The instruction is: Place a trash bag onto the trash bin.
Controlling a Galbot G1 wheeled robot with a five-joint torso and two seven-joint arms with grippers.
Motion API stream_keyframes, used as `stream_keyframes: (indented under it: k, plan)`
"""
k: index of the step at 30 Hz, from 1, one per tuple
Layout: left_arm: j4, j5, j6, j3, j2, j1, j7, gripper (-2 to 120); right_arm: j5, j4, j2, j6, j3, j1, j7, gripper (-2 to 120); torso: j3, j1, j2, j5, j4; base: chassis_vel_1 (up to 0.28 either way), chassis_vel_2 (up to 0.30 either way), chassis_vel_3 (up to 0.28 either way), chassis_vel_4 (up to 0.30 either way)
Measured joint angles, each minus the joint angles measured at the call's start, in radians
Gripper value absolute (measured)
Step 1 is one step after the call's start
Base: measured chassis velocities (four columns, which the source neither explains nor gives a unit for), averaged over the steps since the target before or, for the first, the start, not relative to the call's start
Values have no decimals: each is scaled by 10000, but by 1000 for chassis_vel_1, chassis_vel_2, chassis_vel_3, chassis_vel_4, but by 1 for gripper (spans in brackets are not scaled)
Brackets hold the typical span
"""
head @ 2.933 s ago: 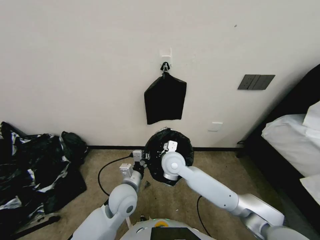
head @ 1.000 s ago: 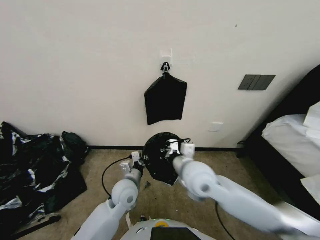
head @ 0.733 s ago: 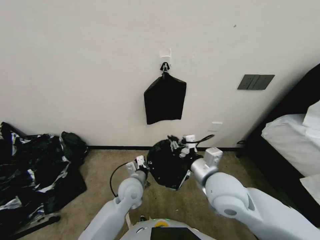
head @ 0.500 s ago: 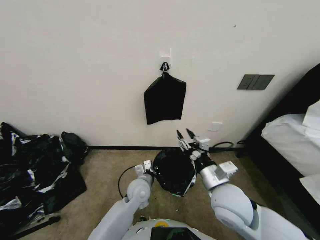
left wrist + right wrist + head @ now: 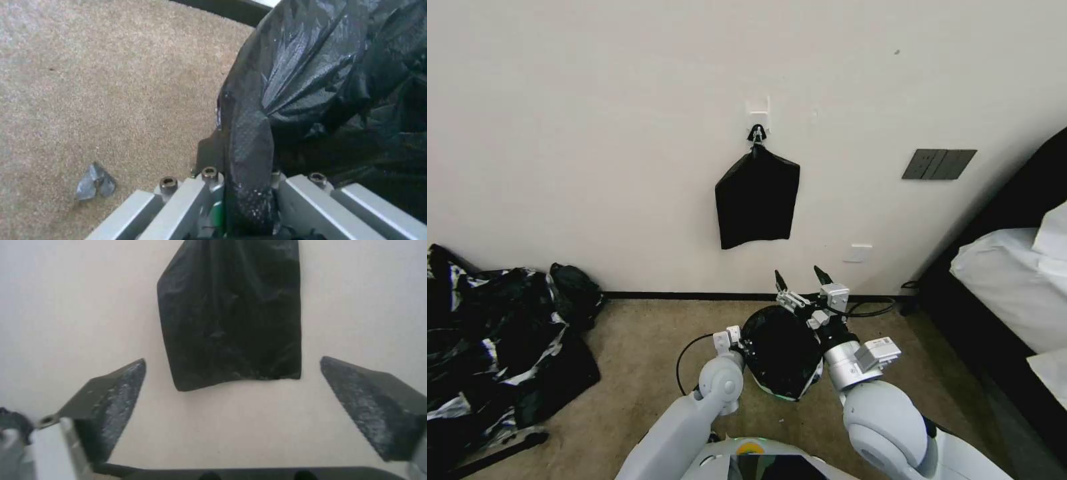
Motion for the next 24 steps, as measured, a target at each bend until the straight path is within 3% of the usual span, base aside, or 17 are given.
stream_keyframes:
  k: [4,8,12,18,21,24]
  plan:
    - [85,94,-4,18,-56,-14,22,1,69,-5,-49,-8,8,25,40,100,0,0,1,-1,-1,0,0,0,0]
    - [27,151,33,77,-46,-43,49,11,120,-8,-55,-18,5,47,67,100,1,0,0,-5,-6,0,0,0,0]
    - [-91,352,37,109,54,-59,238,30,162,-12,-67,-27,-3,101,87,100,3,1,0,-6,-8,0,0,0,0]
    - [-297,424,25,-2,135,-16,316,49,219,-15,-91,-31,-5,112,133,100,3,1,0,-4,-6,0,0,0,0]
    - [-497,722,-70,-115,308,104,622,64,392,-17,-98,-43,-4,212,173,100,3,1,0,-3,-4,0,0,0,0]
    - [-728,783,-139,-232,393,207,816,71,478,-18,-95,-56,-7,268,187,100,2,1,0,-4,-4,0,0,0,0]
